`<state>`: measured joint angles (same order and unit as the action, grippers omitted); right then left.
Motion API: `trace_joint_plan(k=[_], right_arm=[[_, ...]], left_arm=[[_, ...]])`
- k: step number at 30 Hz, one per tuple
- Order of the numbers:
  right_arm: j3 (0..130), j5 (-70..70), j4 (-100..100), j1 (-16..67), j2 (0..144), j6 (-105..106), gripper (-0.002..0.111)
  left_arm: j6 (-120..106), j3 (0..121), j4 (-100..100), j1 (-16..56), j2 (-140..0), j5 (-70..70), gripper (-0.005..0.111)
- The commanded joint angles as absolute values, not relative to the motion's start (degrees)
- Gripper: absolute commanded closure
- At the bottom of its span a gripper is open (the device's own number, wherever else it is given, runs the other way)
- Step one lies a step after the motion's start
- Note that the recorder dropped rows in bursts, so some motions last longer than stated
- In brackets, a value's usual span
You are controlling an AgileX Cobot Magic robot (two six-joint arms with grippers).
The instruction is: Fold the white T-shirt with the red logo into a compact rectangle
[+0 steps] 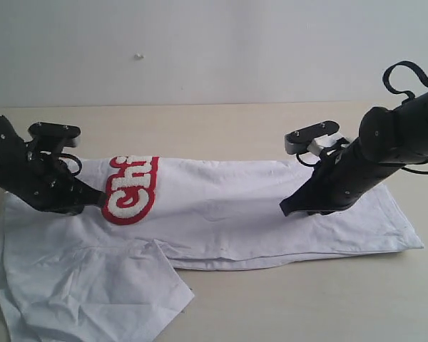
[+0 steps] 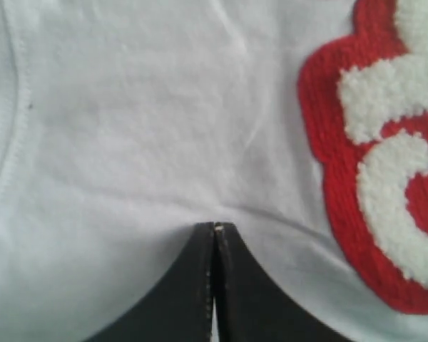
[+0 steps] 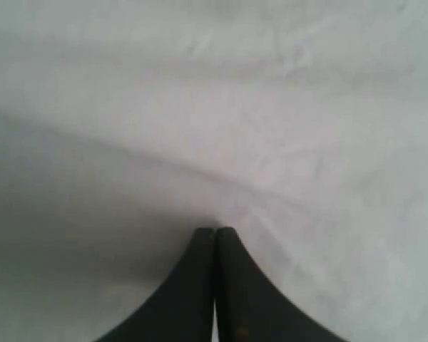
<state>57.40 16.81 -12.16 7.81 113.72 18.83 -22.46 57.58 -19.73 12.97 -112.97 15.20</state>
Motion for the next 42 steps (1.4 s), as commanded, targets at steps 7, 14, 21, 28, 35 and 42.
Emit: trace_joint_plan(k=[7, 14, 21, 28, 35, 42], right_arm=[[56.95, 21.86, -11.33, 7.66, 106.37, 21.54, 0.108], [50.78, 22.68, -11.46, 7.66, 101.36, 23.00, 0.108], [45.97, 20.41, -16.56, 7.66, 97.88, 22.40, 0.108], [44.92, 22.91, -17.41, 7.66, 97.76, 22.40, 0.108], [44.92, 24.22, -20.75, 7.66, 97.33, 22.99, 0.108], [44.92, 24.04, -21.00, 7.66, 97.33, 22.98, 0.108]], left_arm=[[-20.57, 57.50, -19.08, 13.13, -102.74, 25.99, 0.107], [-17.94, 49.87, -19.29, 13.13, -97.91, 33.23, 0.100], [-17.94, 41.97, -24.70, 13.13, -90.19, 36.85, 0.060], [-18.04, 34.68, -28.43, 13.13, -84.18, 40.51, 0.056], [-24.12, 26.76, -40.39, 13.13, -81.07, 40.40, 0.056], [-29.72, 24.37, -45.50, 13.13, -81.07, 36.34, 0.057]])
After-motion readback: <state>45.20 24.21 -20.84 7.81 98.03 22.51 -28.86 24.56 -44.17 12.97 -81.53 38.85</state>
